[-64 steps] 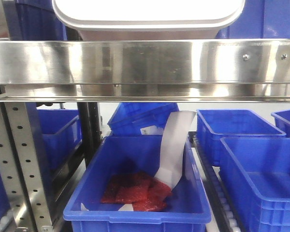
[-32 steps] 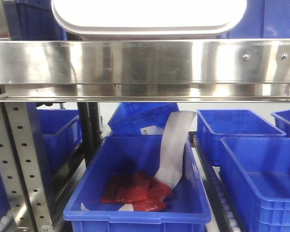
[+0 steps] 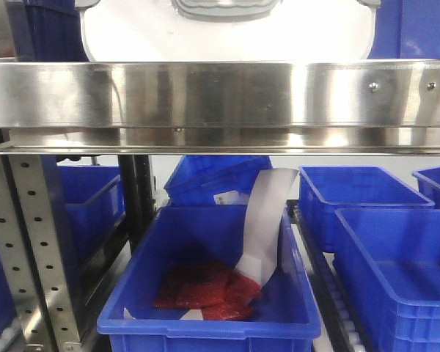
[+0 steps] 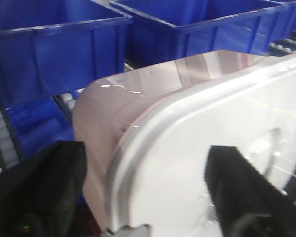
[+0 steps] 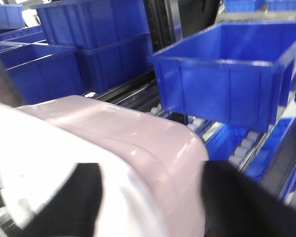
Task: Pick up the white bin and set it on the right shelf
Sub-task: 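Lower the bin onto the upper shelf above the blue crates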
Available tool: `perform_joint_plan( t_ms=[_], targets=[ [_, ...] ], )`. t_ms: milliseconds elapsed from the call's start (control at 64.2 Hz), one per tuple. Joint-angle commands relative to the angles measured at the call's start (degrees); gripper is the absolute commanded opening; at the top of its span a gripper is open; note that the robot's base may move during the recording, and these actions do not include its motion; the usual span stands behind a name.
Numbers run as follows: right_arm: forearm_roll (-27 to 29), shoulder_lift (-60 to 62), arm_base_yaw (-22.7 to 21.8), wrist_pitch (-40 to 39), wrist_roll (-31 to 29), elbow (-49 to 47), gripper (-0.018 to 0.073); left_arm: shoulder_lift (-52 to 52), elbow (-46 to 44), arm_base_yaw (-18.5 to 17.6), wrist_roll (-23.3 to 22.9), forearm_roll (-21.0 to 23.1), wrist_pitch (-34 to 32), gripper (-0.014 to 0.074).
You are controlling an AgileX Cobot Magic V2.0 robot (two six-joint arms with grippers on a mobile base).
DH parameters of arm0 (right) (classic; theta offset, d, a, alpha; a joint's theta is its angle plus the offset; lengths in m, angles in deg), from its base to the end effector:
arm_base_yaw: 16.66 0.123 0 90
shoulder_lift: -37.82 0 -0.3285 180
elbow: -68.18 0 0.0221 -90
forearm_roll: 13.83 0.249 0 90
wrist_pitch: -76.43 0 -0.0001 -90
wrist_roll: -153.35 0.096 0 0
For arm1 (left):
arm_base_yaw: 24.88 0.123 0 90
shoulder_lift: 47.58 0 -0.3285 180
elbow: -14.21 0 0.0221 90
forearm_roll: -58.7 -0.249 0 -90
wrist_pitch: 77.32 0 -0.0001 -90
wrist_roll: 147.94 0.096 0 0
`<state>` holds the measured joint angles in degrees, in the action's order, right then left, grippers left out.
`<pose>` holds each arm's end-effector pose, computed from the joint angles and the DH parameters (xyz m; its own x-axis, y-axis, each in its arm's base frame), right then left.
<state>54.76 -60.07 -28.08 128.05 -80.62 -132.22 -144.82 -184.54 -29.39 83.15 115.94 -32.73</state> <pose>0.3545 -0.0001 0.5100 -0.2442 0.0950 -0.9651 -0.5489 0.8068 0.2184 0.3496 -0.0845 0.4981 -0.2489 0.0647 -0.9664 0.6424 0.7577 -0.1147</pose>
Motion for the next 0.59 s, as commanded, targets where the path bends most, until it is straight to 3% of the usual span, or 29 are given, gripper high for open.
perform_joint_plan(
  t_ms=[0, 125, 249, 343, 577],
  targets=[
    [1.31, 4.89, -0.24, -1.04, 1.29, -2.24, 0.0335, 4.04, -1.99, 0.02, 0.43, 2.93, 0.38, 0.0286],
    [-3.66, 7.91, -0.24, 0.22, 4.8, -2.24, 0.0049, 5.62, -1.99, 0.02, 0.43, 2.93, 3.28, 0.0096],
    [-10.05, 10.7, -0.24, 0.76, 11.85, -2.24, 0.0076, 6.94, -1.99, 0.02, 0.43, 1.6, 5.59, -0.0137],
    [-16.8, 12.82, -0.18, 0.69, 17.66, -2.24, 0.0076, 7.54, -1.99, 0.02, -4.06, -2.79, 5.74, -0.0118],
    [-30.7, 19.39, -0.13, -2.68, 28.46, 4.08, 0.0076, 9.02, -1.99, 0.02, -18.21, -20.77, 5.77, -0.0118]
  ],
)
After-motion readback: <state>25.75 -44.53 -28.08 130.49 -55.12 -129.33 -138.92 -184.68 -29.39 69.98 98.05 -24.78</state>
